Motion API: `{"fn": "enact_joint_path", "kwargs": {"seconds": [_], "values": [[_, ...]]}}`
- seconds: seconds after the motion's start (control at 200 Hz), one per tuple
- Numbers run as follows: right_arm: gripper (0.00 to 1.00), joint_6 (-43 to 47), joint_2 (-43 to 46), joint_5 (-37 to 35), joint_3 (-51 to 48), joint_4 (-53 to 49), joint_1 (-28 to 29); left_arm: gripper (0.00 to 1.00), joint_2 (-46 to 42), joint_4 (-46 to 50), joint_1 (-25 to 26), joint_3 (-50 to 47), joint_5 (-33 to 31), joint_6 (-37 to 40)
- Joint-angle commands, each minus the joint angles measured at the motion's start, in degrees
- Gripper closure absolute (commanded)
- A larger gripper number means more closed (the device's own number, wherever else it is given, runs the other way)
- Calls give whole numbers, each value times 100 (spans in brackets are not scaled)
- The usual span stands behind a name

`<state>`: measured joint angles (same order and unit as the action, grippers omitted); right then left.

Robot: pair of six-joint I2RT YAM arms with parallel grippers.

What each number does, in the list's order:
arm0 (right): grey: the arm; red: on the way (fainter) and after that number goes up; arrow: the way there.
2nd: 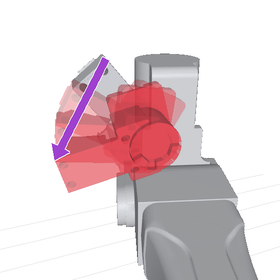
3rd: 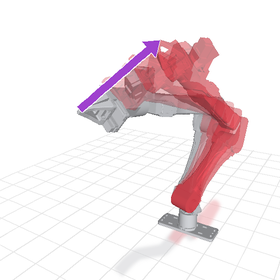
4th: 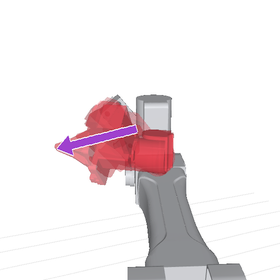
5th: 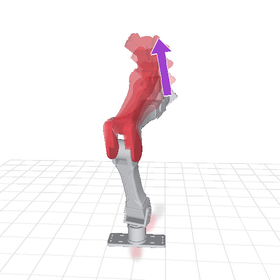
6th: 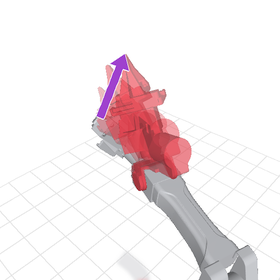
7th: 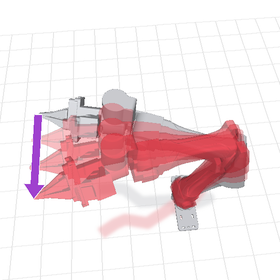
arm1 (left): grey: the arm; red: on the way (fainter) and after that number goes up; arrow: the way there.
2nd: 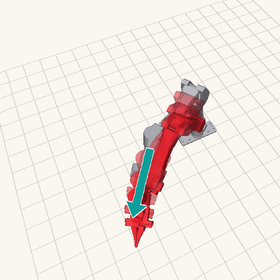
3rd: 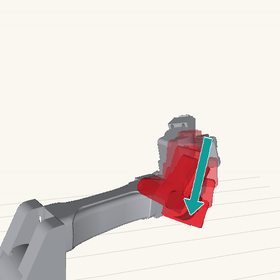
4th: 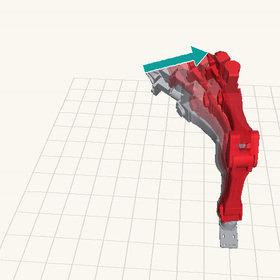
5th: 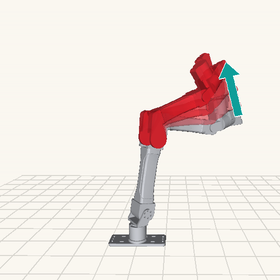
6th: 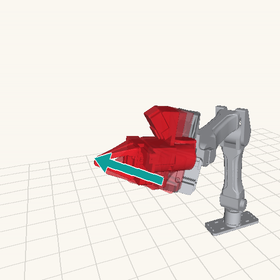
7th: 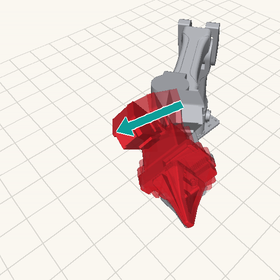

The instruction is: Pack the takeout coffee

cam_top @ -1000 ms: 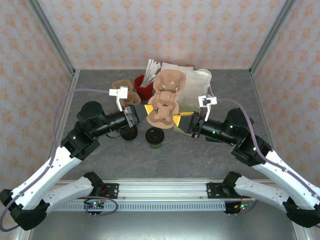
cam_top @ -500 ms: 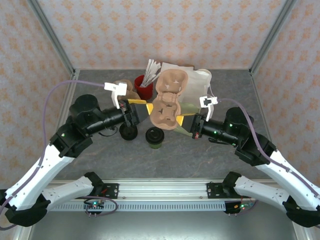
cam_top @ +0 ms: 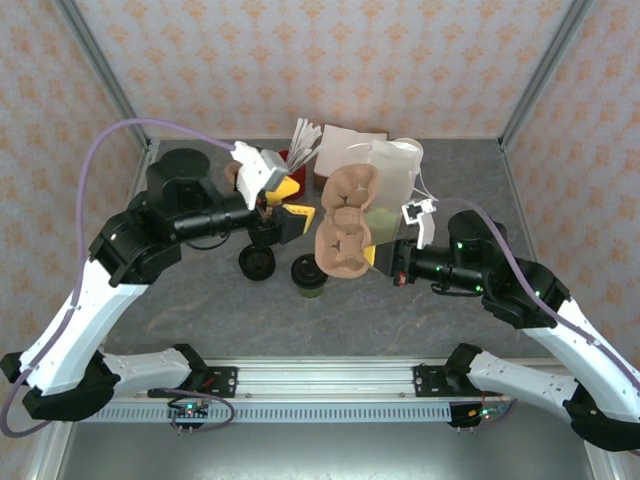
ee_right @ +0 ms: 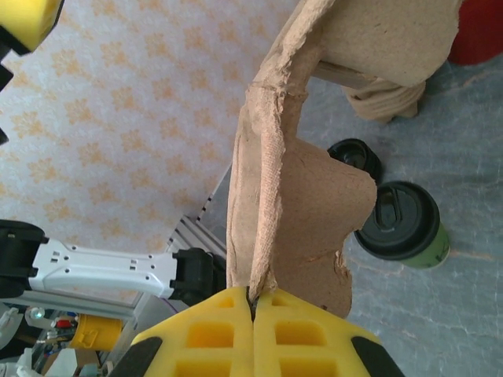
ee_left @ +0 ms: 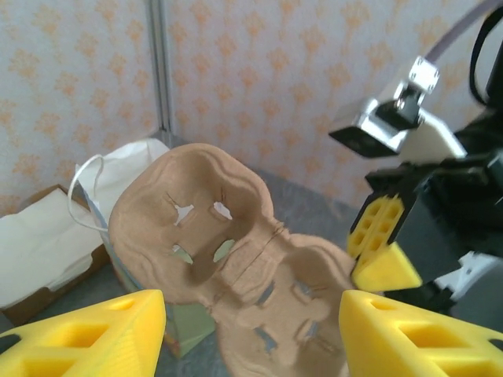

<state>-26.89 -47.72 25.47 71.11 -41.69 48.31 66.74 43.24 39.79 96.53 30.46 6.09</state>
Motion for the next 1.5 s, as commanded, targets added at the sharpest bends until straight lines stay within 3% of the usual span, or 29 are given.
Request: {"fn": "enact_joint_path", "kwargs": {"seconds": [0.0, 0.17, 0.35, 0.946, 1.496], "values": [[100, 96, -26, 184, 218, -396, 7, 39, 271, 678, 96, 308, 457, 1345], [100, 121, -91, 301, 263, -504, 3, 39, 560, 939, 385, 180, 500, 2313], [100, 166, -166, 421, 322, -512, 3, 38, 858, 939, 503, 48, 321, 2606], [100, 288, -308, 625, 406, -474, 3, 39, 1349, 915, 511, -47, 86, 2960], [100, 325, -321, 669, 426, -453, 3, 57, 1459, 983, 509, 118, 13, 2960]]}}
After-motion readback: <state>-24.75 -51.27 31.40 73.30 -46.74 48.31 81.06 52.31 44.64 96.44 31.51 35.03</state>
